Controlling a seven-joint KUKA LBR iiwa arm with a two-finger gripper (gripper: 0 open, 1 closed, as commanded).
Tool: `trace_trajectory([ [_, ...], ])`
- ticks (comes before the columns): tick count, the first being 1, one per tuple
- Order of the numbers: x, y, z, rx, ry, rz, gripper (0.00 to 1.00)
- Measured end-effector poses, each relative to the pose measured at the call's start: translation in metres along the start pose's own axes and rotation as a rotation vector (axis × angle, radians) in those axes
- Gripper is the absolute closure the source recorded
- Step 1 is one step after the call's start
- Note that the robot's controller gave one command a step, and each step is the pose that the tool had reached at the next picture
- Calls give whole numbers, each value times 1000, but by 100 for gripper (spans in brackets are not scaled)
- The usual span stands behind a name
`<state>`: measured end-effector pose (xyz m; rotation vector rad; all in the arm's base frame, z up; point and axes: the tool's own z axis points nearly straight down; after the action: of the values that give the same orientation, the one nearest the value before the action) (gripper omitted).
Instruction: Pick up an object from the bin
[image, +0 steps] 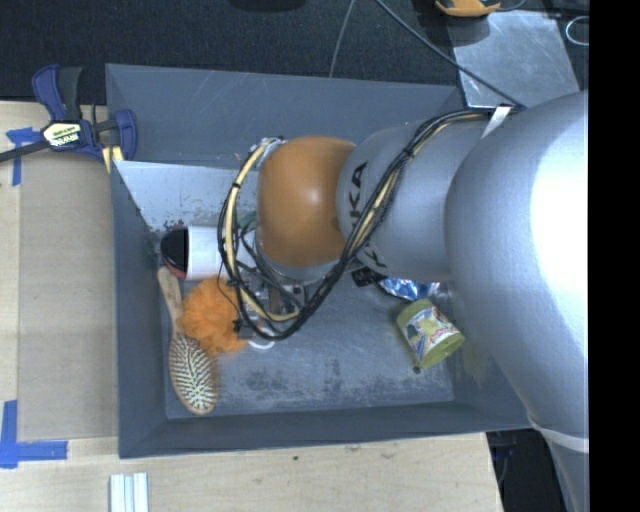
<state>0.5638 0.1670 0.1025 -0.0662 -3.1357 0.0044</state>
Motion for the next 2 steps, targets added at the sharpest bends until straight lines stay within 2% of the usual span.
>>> trace_trajectory([
  [1,40,-6,-89,-3,-9,-24,100],
  [2,23,-32,-177,-4,-21,-31,100],
])
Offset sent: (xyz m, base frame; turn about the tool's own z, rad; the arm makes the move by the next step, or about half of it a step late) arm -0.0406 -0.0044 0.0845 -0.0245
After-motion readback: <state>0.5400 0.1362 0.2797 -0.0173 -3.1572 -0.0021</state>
